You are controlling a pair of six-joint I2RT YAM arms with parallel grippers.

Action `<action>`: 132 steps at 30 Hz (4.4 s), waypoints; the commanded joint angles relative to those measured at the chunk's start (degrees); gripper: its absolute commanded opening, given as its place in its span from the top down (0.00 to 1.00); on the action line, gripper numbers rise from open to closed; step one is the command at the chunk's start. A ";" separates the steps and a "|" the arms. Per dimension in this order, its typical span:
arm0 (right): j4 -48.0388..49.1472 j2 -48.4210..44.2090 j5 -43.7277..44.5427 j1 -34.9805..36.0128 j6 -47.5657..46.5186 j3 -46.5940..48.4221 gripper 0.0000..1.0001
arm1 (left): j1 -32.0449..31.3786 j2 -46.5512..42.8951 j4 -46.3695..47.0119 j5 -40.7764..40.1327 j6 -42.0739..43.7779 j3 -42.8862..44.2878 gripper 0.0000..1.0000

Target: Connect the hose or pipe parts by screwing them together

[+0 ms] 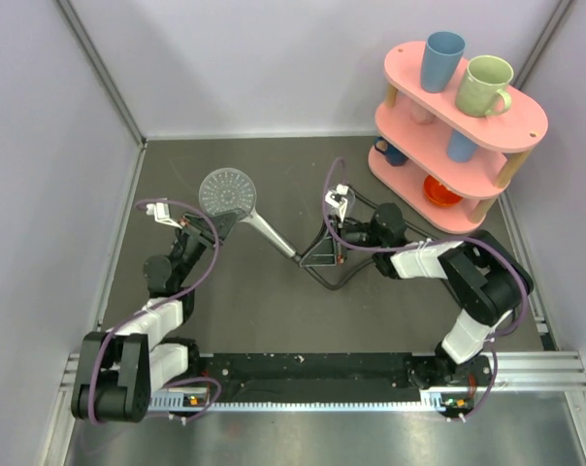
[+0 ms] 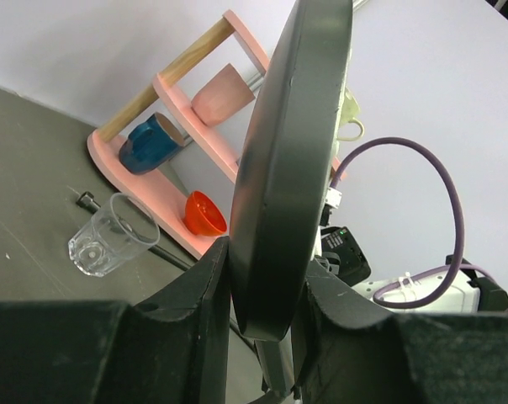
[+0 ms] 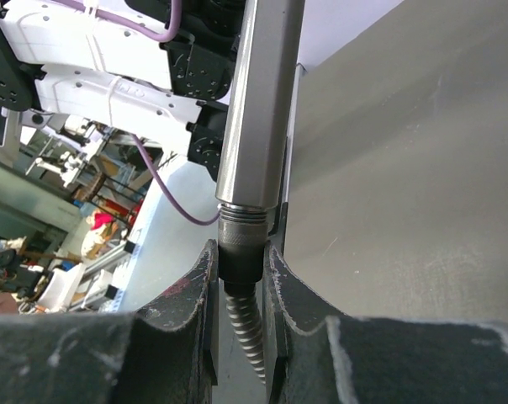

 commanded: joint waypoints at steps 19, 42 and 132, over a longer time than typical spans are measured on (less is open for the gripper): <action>-1.73 -8.57 10.67 0.28 -17.54 0.88 0.55 | -2.18 -8.45 -20.45 -2.78 12.02 0.82 1.00; -49.56 -24.31 52.68 19.60 -65.72 3.69 0.41 | -2.36 -25.93 -70.89 -23.16 13.43 13.65 1.00; -47.71 -16.12 22.60 11.18 -54.90 9.94 0.50 | -2.36 -32.62 -59.15 -8.30 16.77 7.49 1.00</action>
